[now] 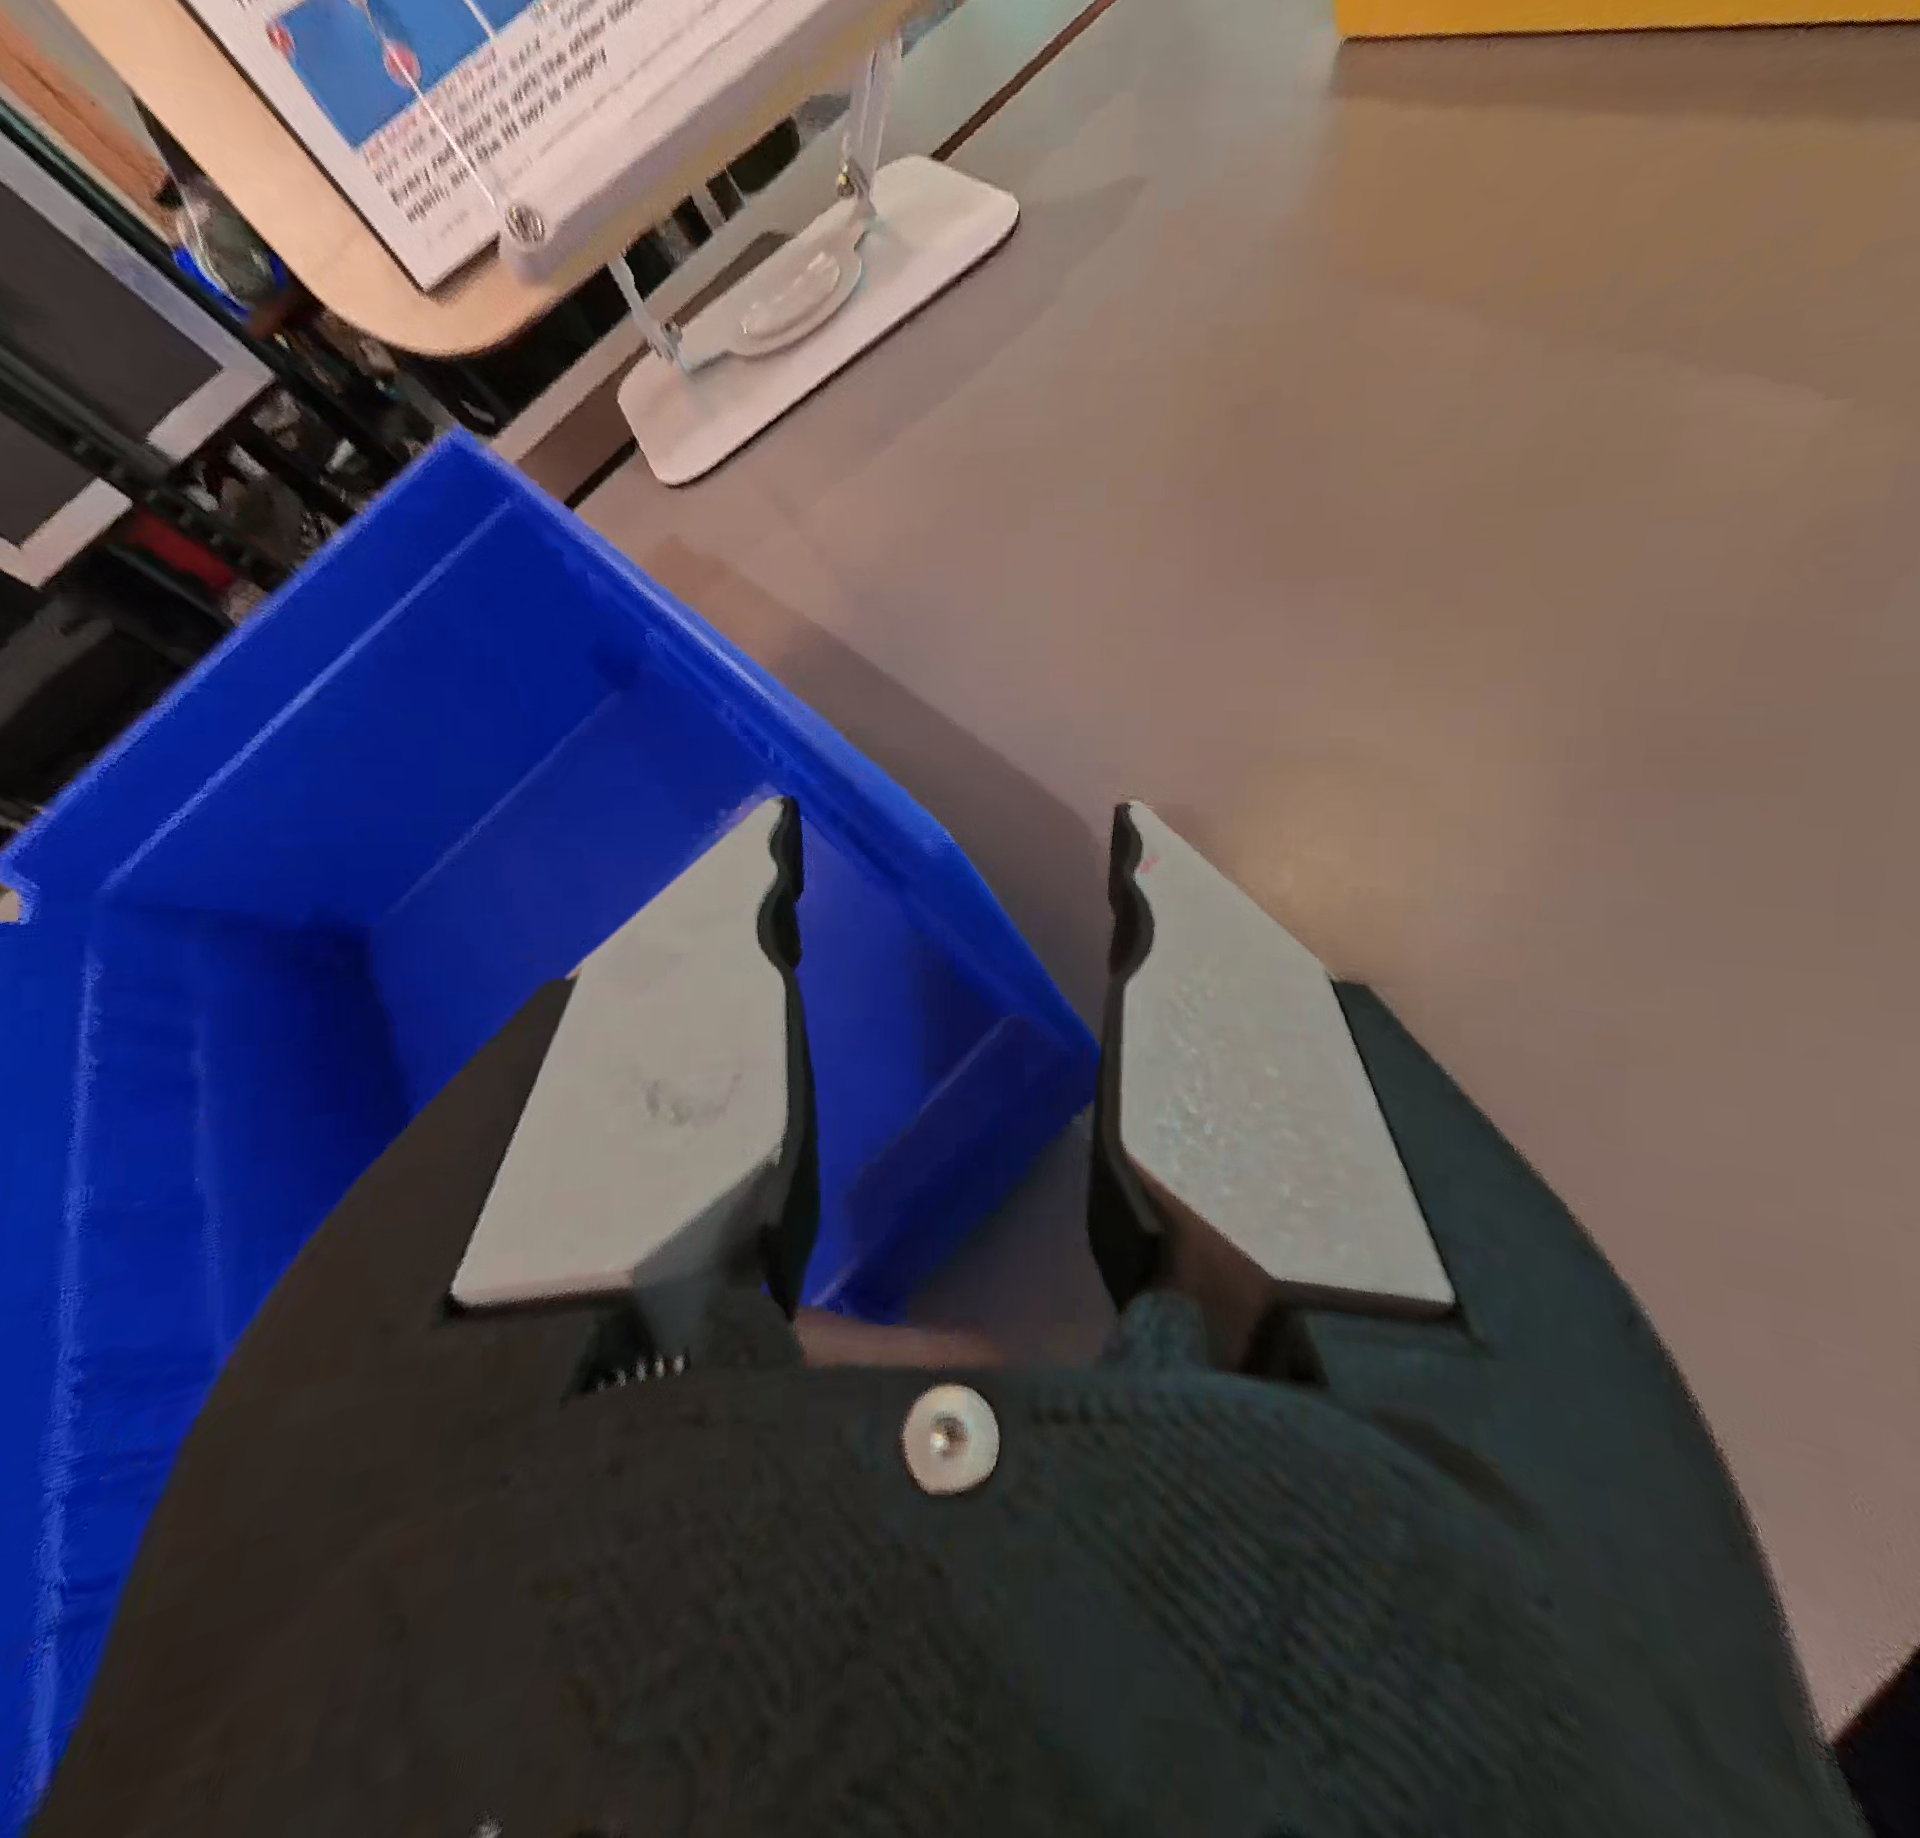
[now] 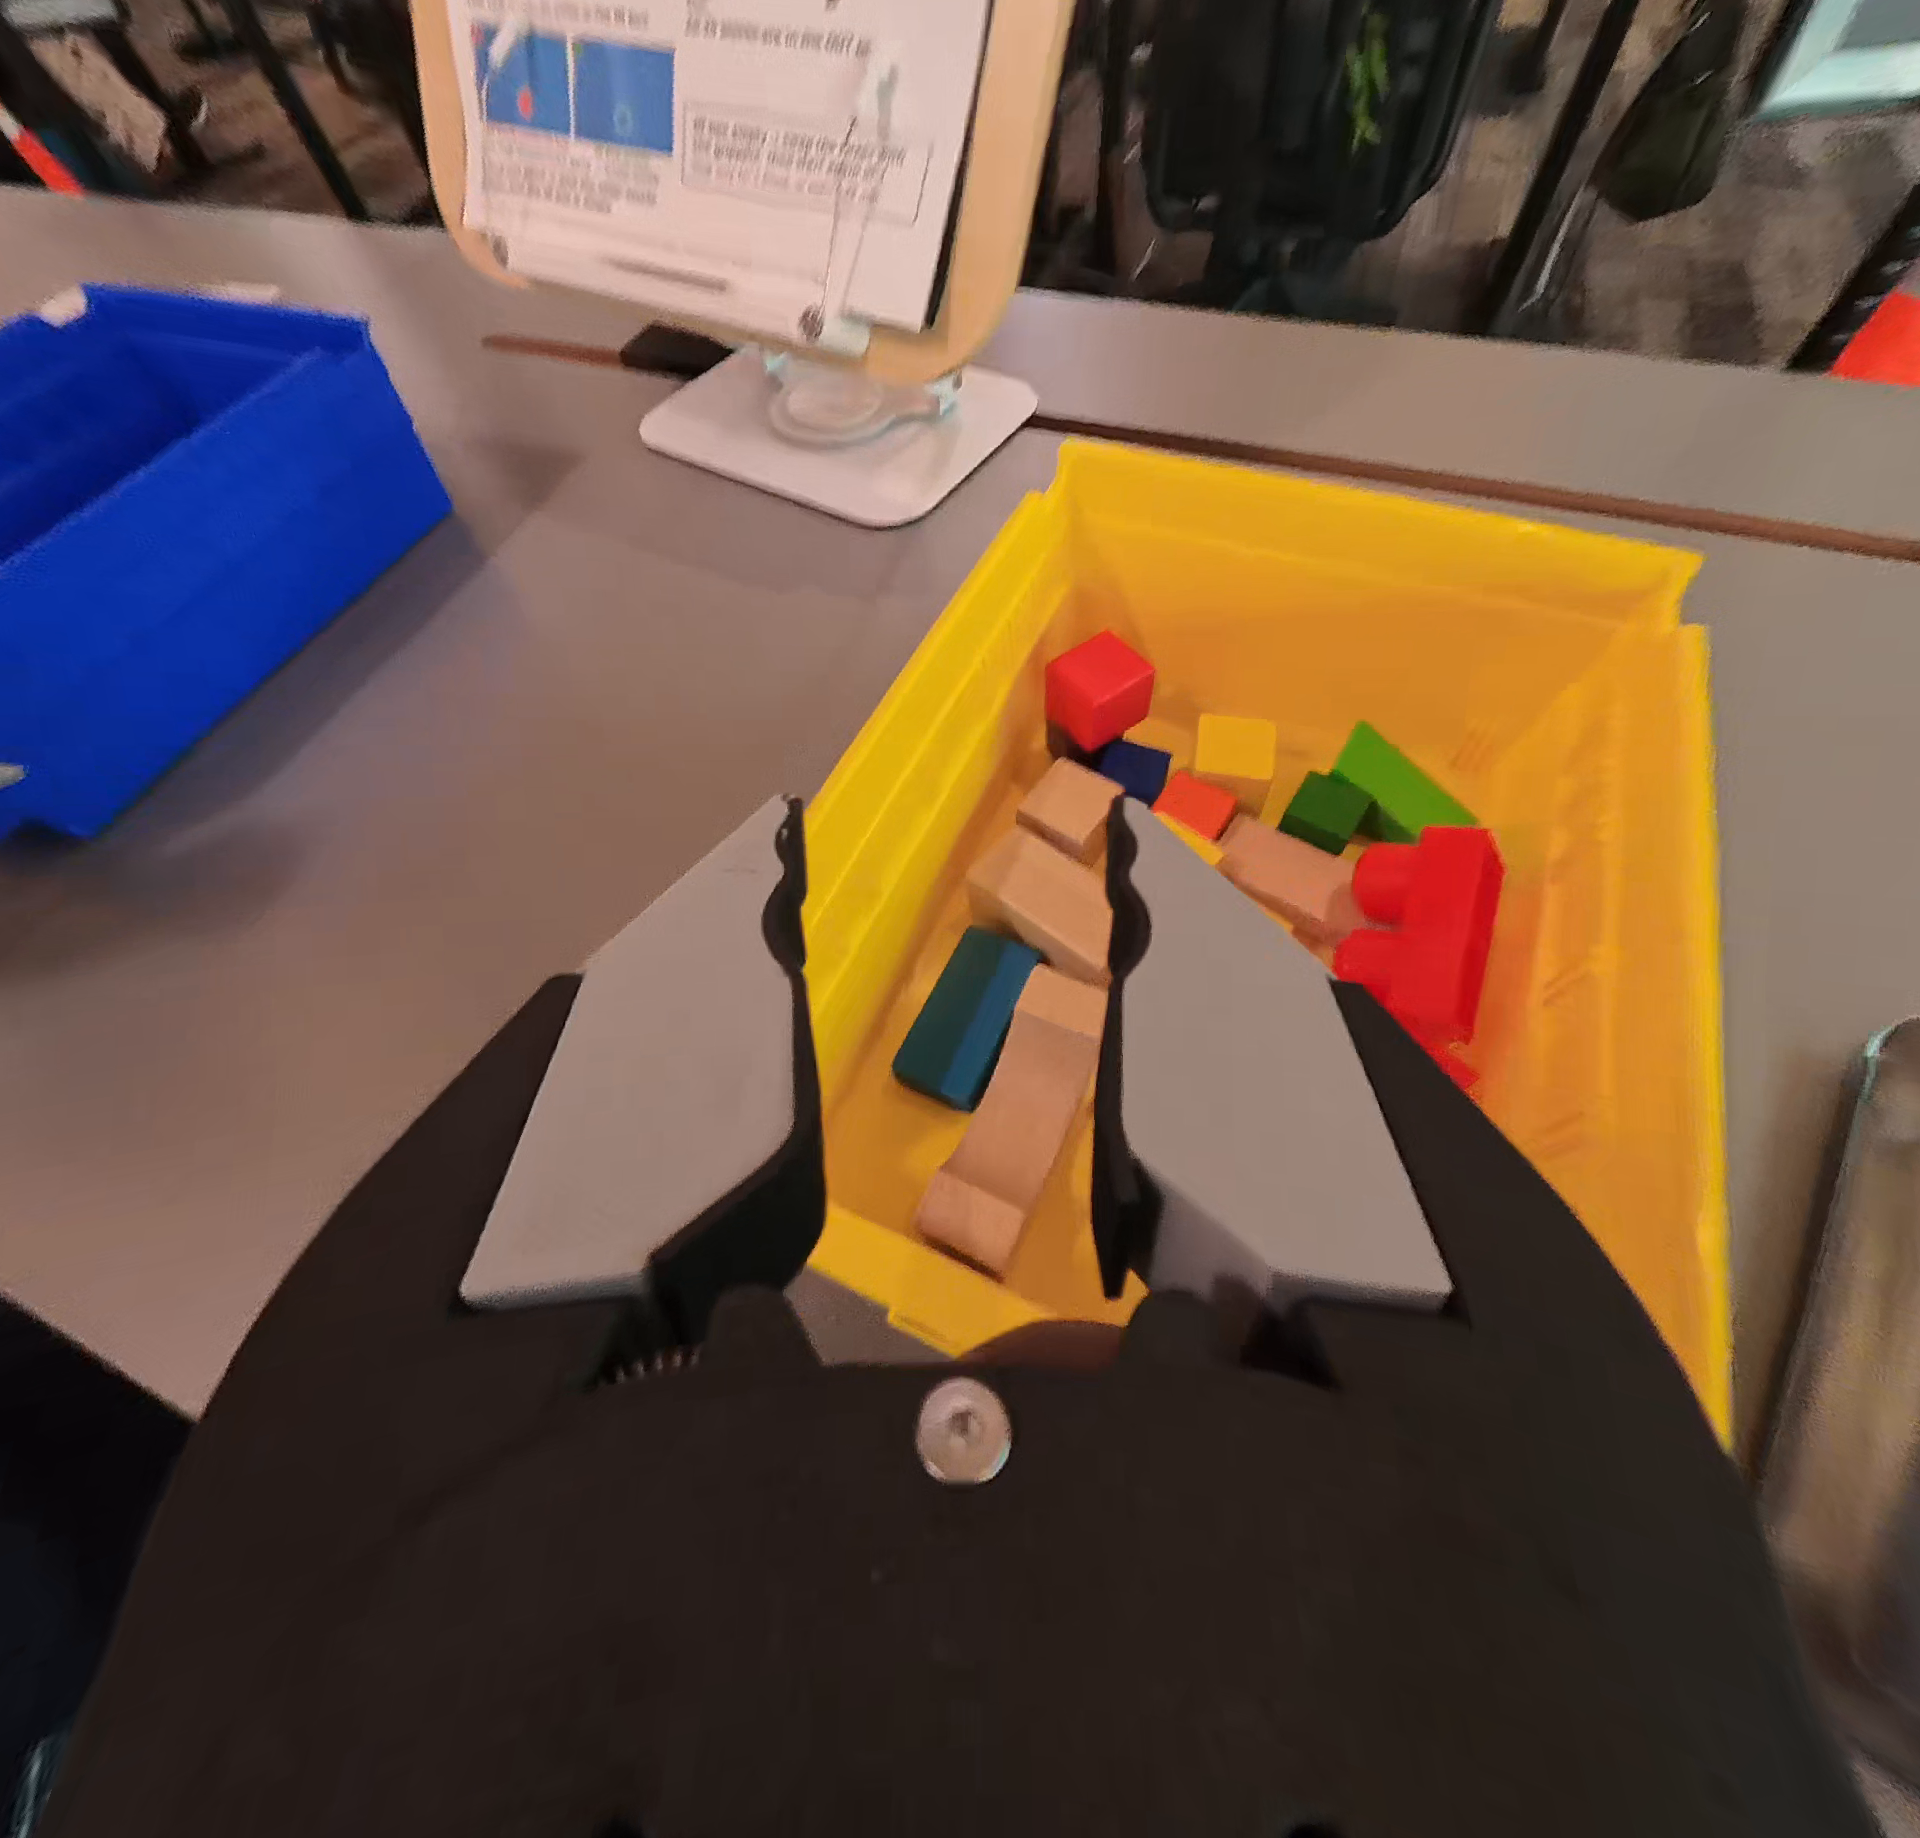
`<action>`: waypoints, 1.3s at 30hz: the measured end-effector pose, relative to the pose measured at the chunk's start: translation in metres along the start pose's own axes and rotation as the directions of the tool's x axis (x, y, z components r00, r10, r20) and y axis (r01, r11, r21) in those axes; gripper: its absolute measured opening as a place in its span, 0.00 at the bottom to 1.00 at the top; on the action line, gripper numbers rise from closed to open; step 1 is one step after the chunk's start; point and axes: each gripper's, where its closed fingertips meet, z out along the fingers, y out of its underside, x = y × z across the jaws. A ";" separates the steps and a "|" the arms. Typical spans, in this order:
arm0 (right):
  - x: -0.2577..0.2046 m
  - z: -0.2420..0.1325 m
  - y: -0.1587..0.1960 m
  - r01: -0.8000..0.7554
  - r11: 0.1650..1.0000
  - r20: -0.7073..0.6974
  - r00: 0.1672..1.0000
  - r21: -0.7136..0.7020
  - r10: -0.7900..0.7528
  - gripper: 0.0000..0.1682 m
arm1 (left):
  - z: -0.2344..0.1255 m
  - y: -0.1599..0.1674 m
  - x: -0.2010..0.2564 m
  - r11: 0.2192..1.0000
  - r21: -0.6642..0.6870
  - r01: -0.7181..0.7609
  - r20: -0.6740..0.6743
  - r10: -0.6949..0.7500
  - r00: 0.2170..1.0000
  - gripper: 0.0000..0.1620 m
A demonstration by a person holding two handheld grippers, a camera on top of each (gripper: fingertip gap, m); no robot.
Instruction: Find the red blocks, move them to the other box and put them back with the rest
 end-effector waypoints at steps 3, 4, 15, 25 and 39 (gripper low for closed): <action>-0.027 0.004 0.016 0.031 0.998 0.080 0.996 -0.061 -0.026 0.37 | 0.010 0.014 0.001 0.999 -0.038 0.021 0.028 -0.020 0.999 0.34; -0.034 0.005 0.020 0.048 0.996 0.082 0.996 -0.077 -0.041 0.39 | 0.014 0.018 -0.006 0.999 -0.046 0.008 0.075 -0.005 0.997 0.32; -0.047 0.040 0.098 0.214 0.928 -0.101 0.962 -0.306 -0.255 0.36 | 0.006 0.025 -0.019 0.999 -0.029 0.016 0.159 -0.011 0.987 0.30; -0.054 0.042 0.099 0.224 0.947 -0.079 0.966 -0.232 -0.248 0.20 | -0.025 0.037 -0.053 0.996 0.023 0.091 0.269 -0.094 0.959 0.02; -0.132 0.070 0.086 0.329 0.908 -0.034 0.937 -0.260 -0.349 0.14 | -0.107 0.002 -0.123 0.991 0.123 0.057 0.356 -0.097 0.929 0.02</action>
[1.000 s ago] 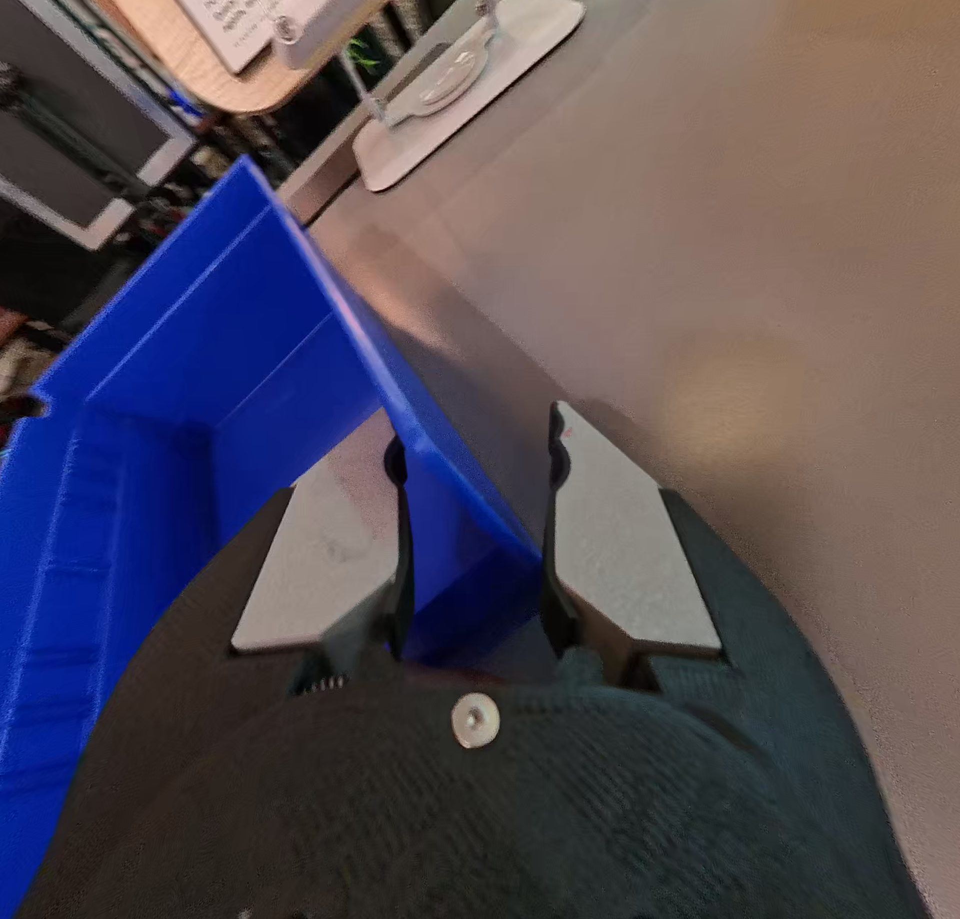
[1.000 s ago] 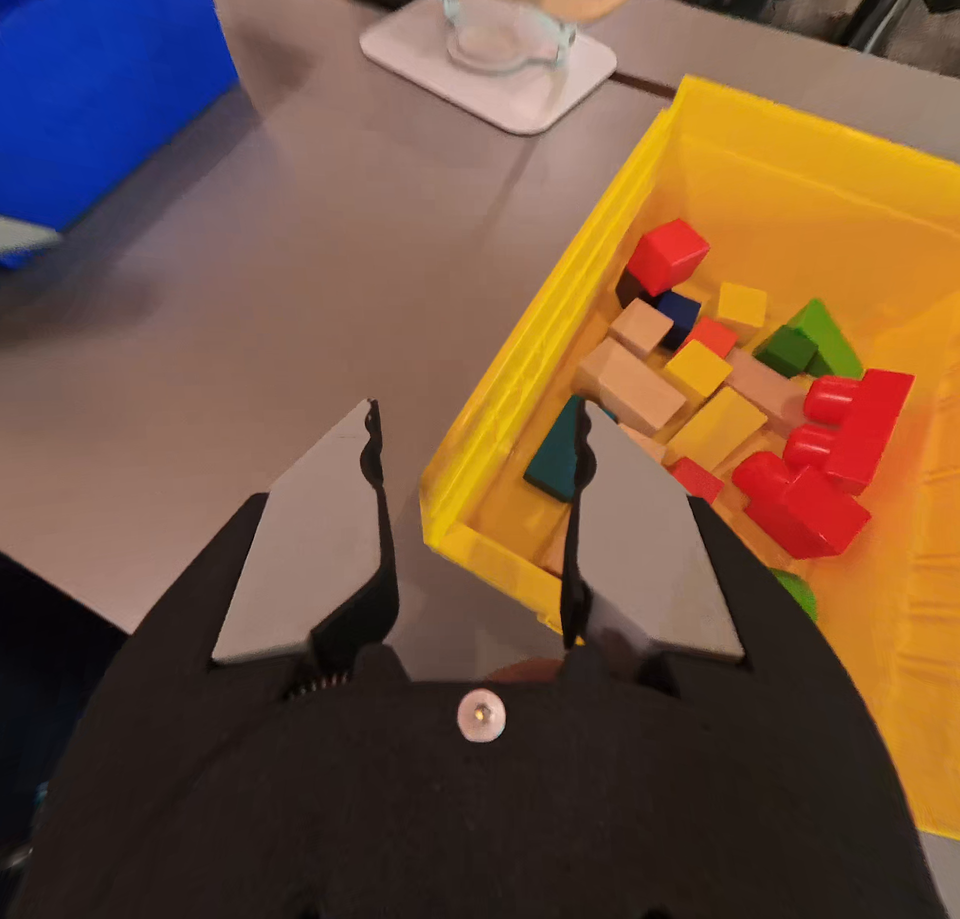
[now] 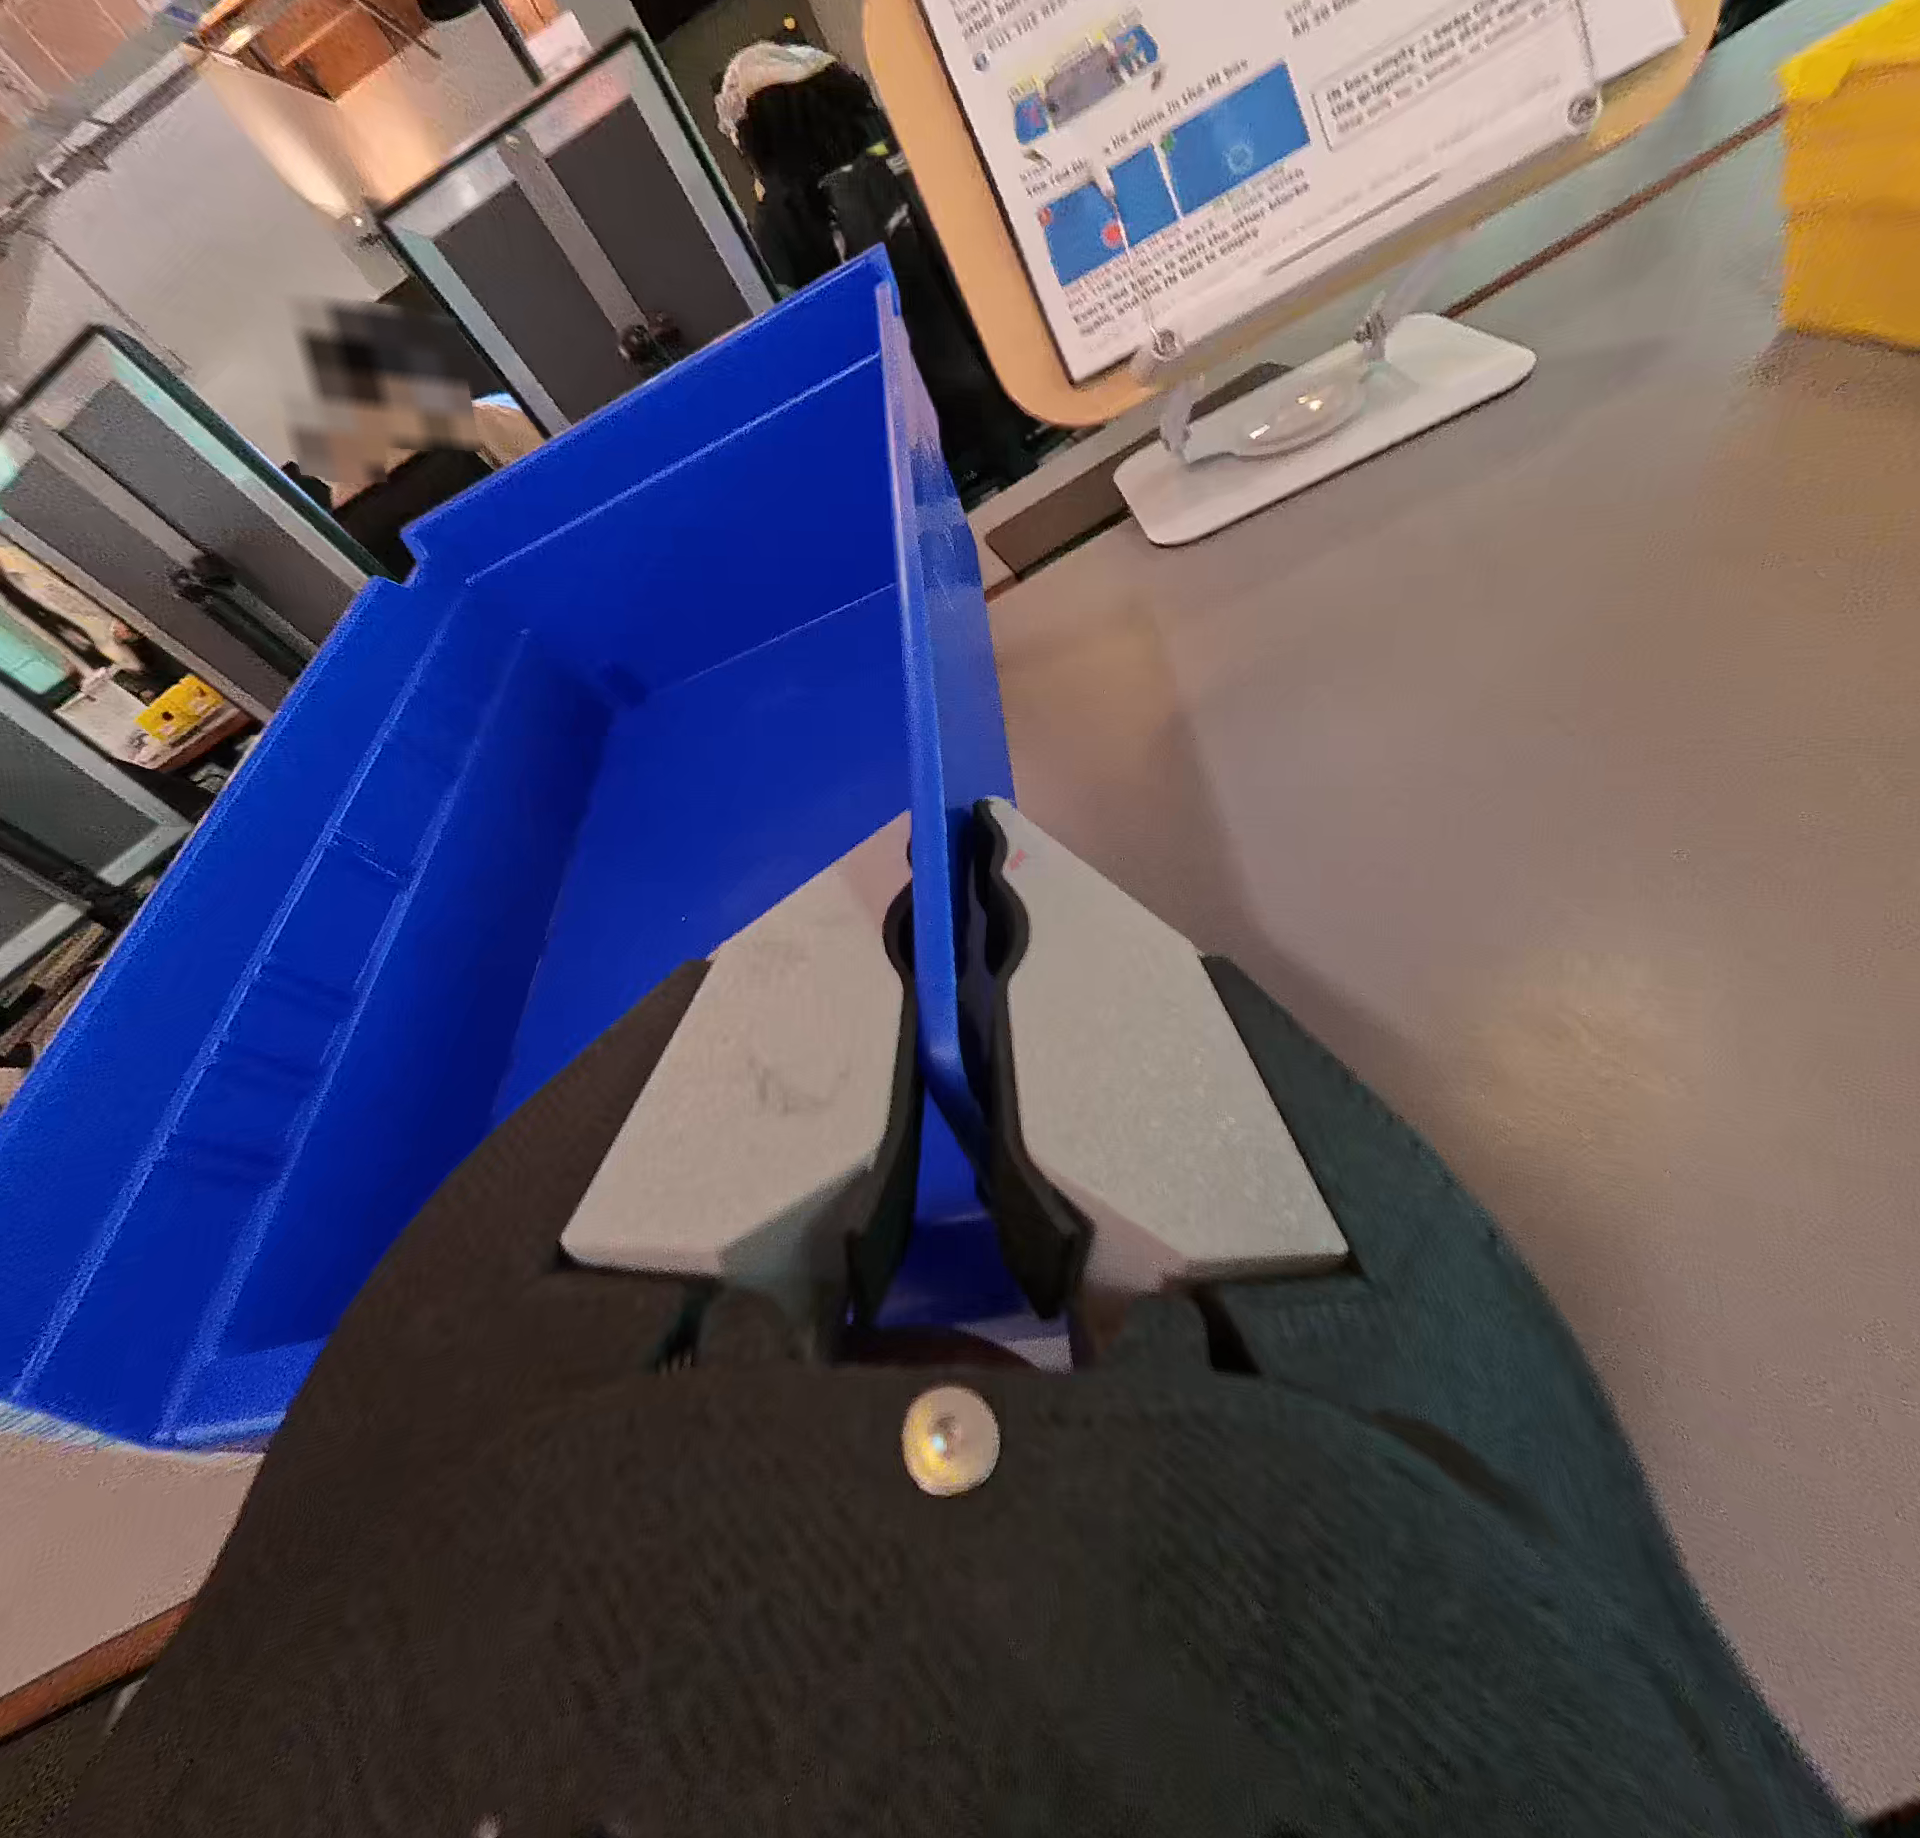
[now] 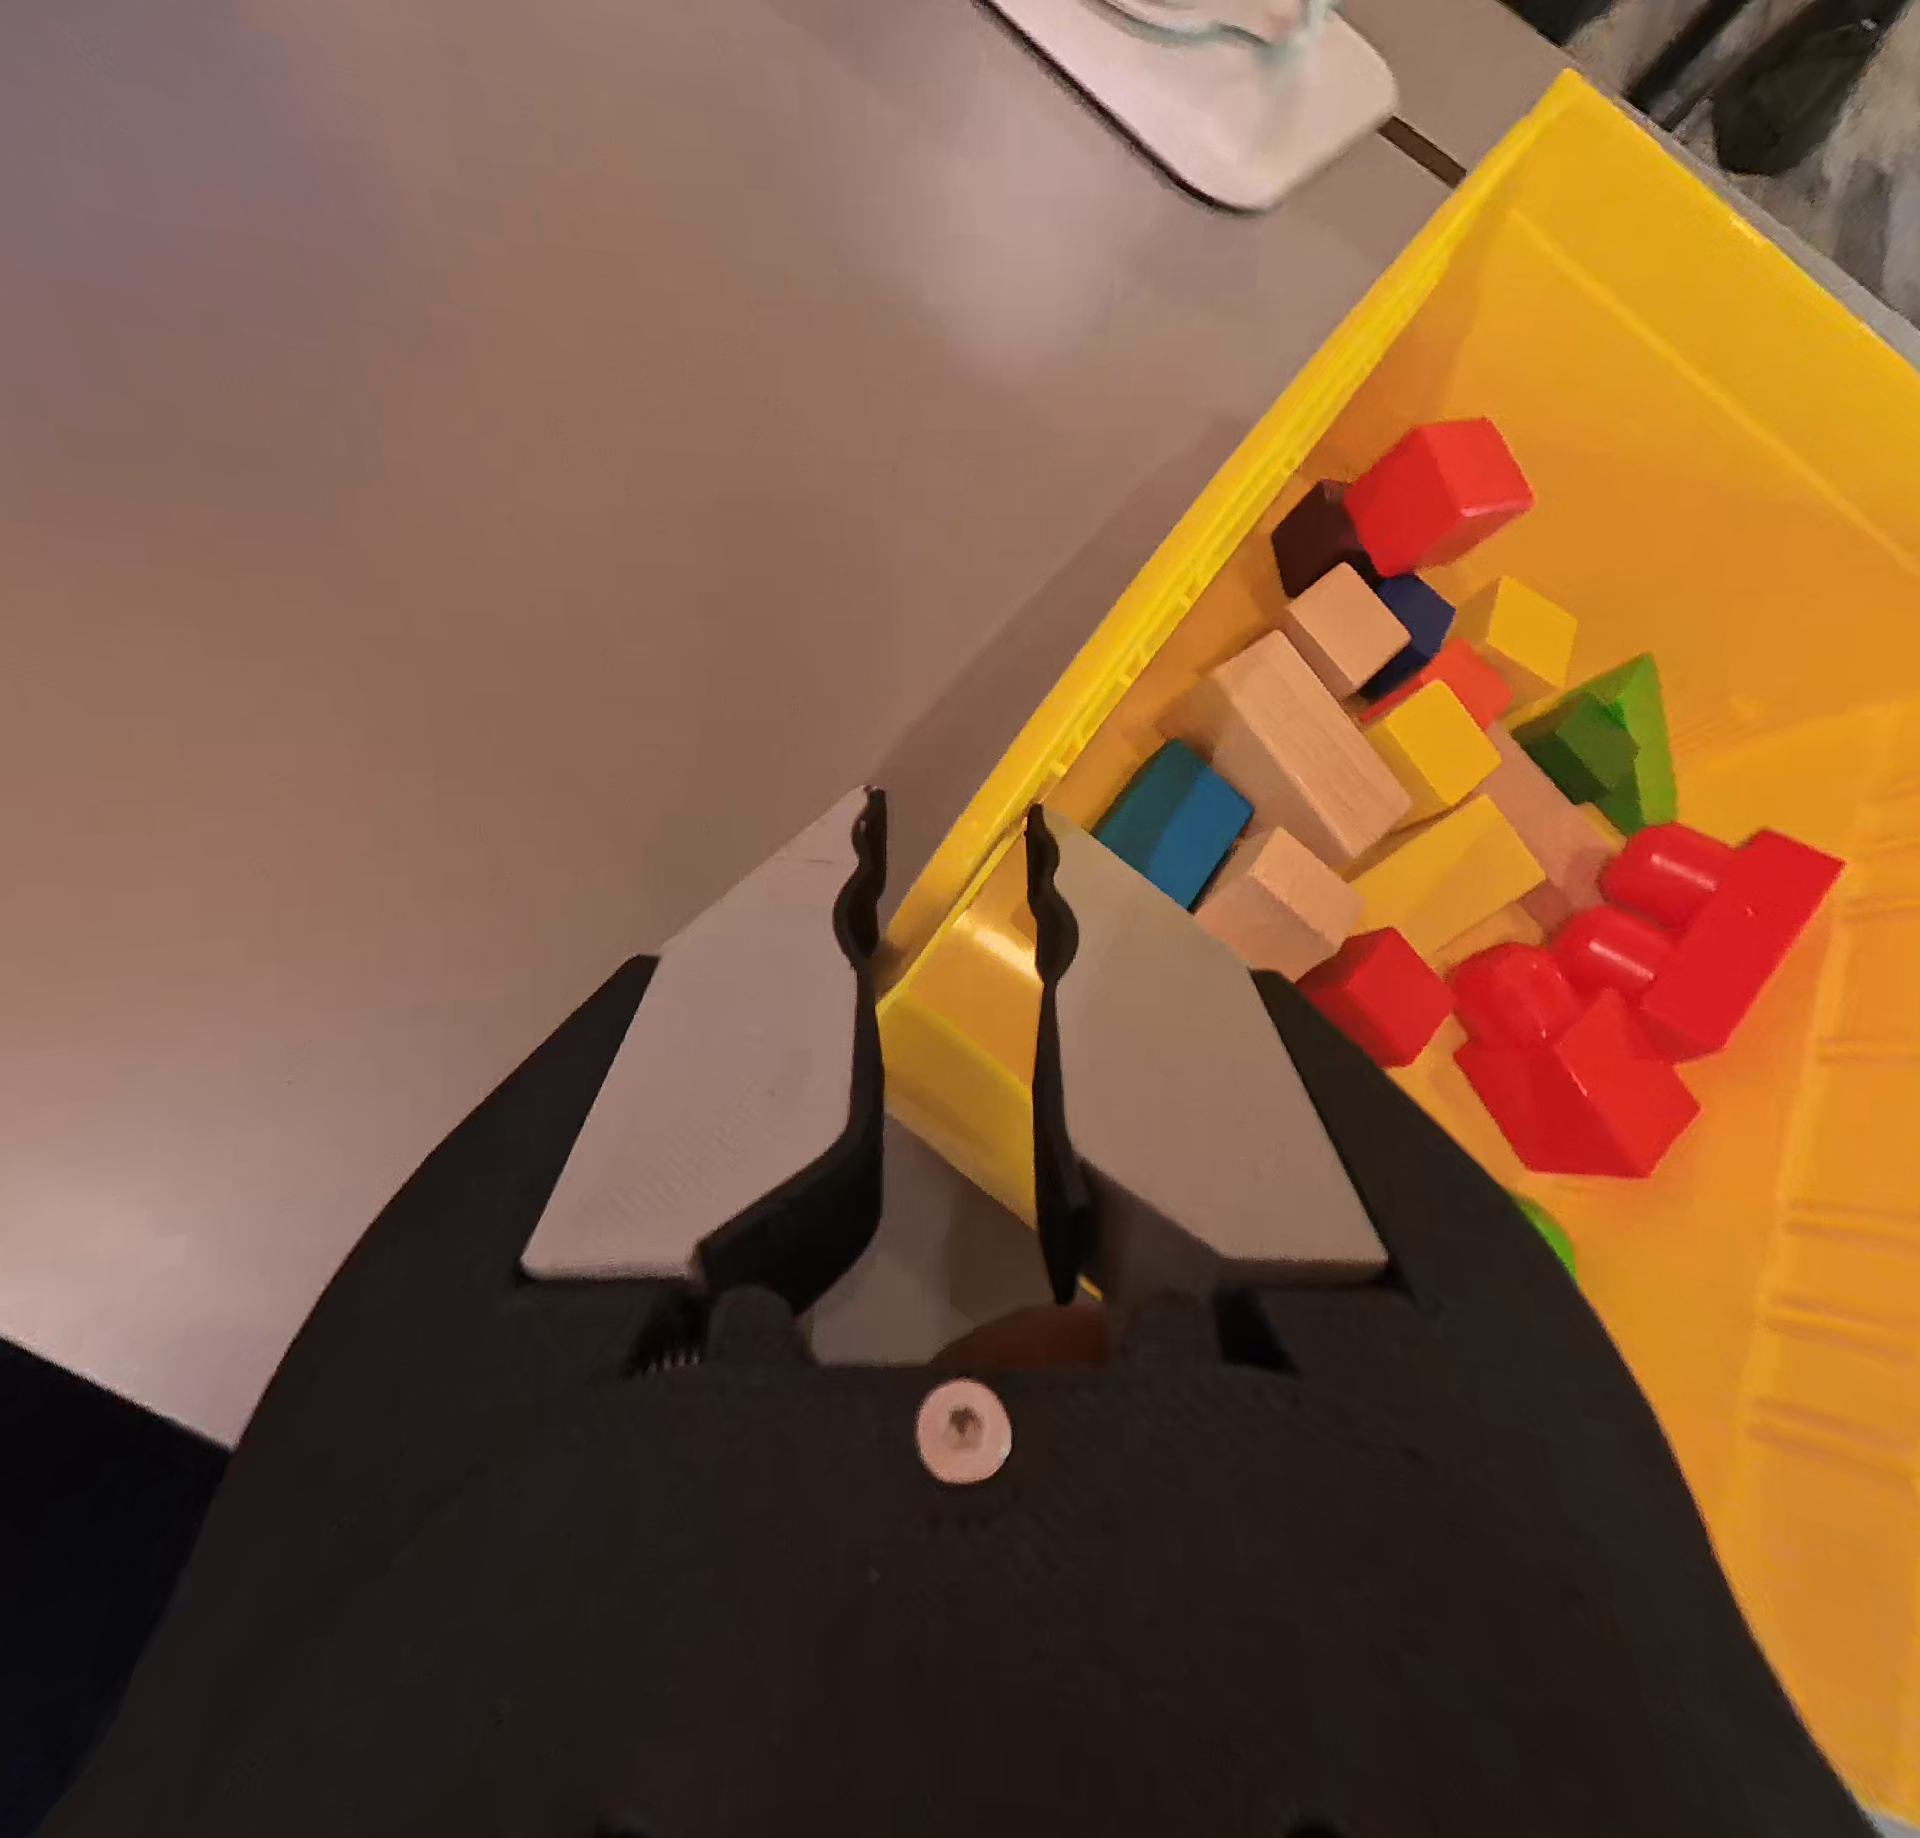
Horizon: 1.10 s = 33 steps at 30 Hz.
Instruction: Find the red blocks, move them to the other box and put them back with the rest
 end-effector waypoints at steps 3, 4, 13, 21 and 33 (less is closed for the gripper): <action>-0.051 0.010 -0.028 0.046 0.999 0.056 0.997 0.008 -0.047 0.15 | -0.010 -0.012 -0.012 0.999 0.024 0.027 0.008 -0.027 1.000 0.02; -0.070 0.014 -0.038 0.060 0.998 0.080 0.995 0.015 -0.061 0.15 | -0.012 -0.013 -0.015 0.999 0.035 0.028 0.011 -0.028 1.000 0.02; -0.248 0.051 -0.126 0.242 0.965 0.267 0.928 0.098 -0.260 0.17 | -0.026 0.004 -0.037 0.999 0.032 0.037 0.055 -0.038 0.998 0.02; -0.287 -0.019 -0.198 0.147 0.905 0.422 0.847 0.399 -0.323 0.22 | -0.040 -0.005 -0.058 0.997 0.064 0.037 0.108 -0.044 0.993 0.02; -0.005 -0.094 -0.087 0.126 0.925 -0.055 0.992 0.360 -0.113 0.19 | -0.051 -0.155 0.137 0.926 0.357 -0.126 -0.331 0.251 0.910 0.02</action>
